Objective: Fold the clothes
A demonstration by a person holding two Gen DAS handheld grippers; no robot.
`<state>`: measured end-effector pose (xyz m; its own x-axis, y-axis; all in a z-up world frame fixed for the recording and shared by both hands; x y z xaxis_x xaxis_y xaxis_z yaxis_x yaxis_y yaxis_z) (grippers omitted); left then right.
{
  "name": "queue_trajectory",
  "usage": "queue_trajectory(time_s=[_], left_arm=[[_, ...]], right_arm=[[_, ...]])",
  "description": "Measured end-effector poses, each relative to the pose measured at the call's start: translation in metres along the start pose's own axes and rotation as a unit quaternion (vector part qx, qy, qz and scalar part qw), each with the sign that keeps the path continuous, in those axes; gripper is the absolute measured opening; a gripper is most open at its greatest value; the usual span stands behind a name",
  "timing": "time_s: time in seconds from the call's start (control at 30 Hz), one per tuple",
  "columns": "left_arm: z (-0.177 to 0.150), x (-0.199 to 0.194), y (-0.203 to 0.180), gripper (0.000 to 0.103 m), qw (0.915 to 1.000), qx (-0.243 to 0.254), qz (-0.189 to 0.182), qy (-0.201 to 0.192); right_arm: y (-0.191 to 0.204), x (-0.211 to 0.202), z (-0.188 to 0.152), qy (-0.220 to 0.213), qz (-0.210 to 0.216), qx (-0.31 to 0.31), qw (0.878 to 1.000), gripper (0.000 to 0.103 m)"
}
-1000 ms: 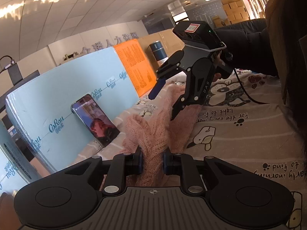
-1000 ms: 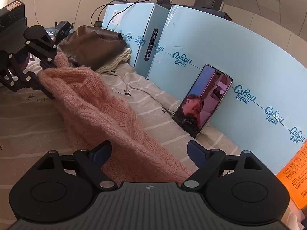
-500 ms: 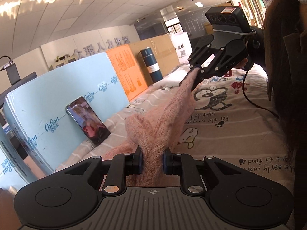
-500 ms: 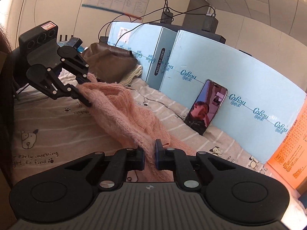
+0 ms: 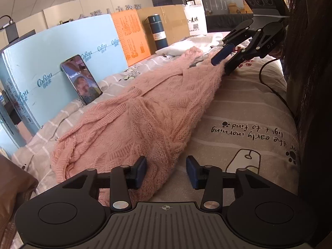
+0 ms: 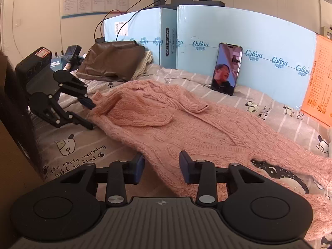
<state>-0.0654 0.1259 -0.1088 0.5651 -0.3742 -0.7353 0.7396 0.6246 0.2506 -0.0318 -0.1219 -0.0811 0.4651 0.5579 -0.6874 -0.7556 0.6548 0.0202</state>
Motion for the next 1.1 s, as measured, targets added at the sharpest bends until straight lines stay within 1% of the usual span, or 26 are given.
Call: queue_trajectory(time_s=[0.07,0.13,0.2,0.23,0.3,0.37,0.4,0.47,0.53,0.57,0.6,0.63,0.7,0.8,0.87,1.0,1.07,1.1], left_arm=[[0.002,-0.006,0.003,0.065,0.9998,-0.012,0.005,-0.016],[0.006,-0.013,0.009,0.066,0.9985,-0.036,0.004,-0.041],[0.009,-0.019,0.017,0.077,0.9955,-0.066,0.002,-0.067],[0.01,-0.021,0.022,0.078,0.9932,-0.086,0.003,-0.079],[0.012,-0.022,0.032,0.08,0.9876,-0.123,0.001,-0.098],[0.013,-0.024,0.04,0.081,0.9819,-0.152,0.002,-0.112],[0.013,-0.024,0.042,0.085,0.98,-0.162,0.003,-0.115],[0.012,-0.024,0.046,0.088,0.9758,-0.182,0.007,-0.121],[0.011,-0.026,0.047,0.088,0.9747,-0.188,0.018,-0.12],[0.01,-0.026,0.048,0.089,0.9742,-0.19,0.025,-0.119],[0.01,-0.027,0.05,0.089,0.9728,-0.196,0.032,-0.12],[0.009,-0.028,0.051,0.089,0.9717,-0.2,0.037,-0.12],[0.007,-0.028,0.056,0.089,0.9693,-0.21,0.058,-0.113],[0.0,-0.024,0.064,0.09,0.9665,-0.222,0.095,-0.086],[-0.007,-0.021,0.069,0.09,0.9649,-0.229,0.109,-0.067],[-0.013,-0.021,0.075,0.09,0.9619,-0.241,0.115,-0.058],[-0.015,-0.02,0.078,0.09,0.9603,-0.247,0.117,-0.055],[-0.015,-0.02,0.08,0.09,0.9598,-0.25,0.115,-0.056]], right_arm=[[-0.011,-0.013,0.001,-0.023,-0.015,0.024,0.999,0.042],[-0.023,-0.028,0.001,-0.046,-0.04,0.05,0.997,0.045],[-0.036,-0.044,0.0,-0.072,-0.067,0.074,0.992,0.048],[-0.043,-0.055,-0.001,-0.087,-0.08,0.091,0.989,0.051],[-0.061,-0.079,-0.007,-0.119,-0.107,0.131,0.978,0.056],[-0.077,-0.103,-0.017,-0.141,-0.146,0.171,0.964,0.063],[-0.083,-0.114,-0.024,-0.147,-0.169,0.186,0.957,0.063],[-0.09,-0.135,-0.041,-0.147,-0.214,0.199,0.945,0.066],[-0.095,-0.15,-0.058,-0.134,-0.261,0.209,0.933,0.07],[-0.099,-0.156,-0.065,-0.128,-0.282,0.215,0.926,0.071],[-0.104,-0.16,-0.072,-0.125,-0.292,0.224,0.921,0.072],[-0.11,-0.16,-0.077,-0.123,-0.294,0.237,0.918,0.072],[-0.123,-0.15,-0.086,-0.119,-0.28,0.272,0.913,0.074],[-0.144,-0.128,-0.095,-0.111,-0.254,0.323,0.905,0.075],[-0.156,-0.107,-0.097,-0.102,-0.232,0.354,0.9,0.075],[-0.178,-0.07,-0.098,-0.086,-0.19,0.413,0.886,0.075],[-0.185,-0.059,-0.098,-0.077,-0.18,0.436,0.878,0.073],[-0.188,-0.054,-0.098,-0.07,-0.182,0.444,0.874,0.072]])
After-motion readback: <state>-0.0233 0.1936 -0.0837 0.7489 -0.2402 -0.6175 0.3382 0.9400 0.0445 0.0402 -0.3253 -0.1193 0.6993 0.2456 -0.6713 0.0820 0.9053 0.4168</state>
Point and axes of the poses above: each gripper's, at about its wrist camera, not at the fingertips, and x roughly the way its jaws point, y to its left, z to its top, the point moved 9 cm from there along x, roughly the way its jaws point, and after that the axes turned 13 degrees about y, right-handed, at the moved point
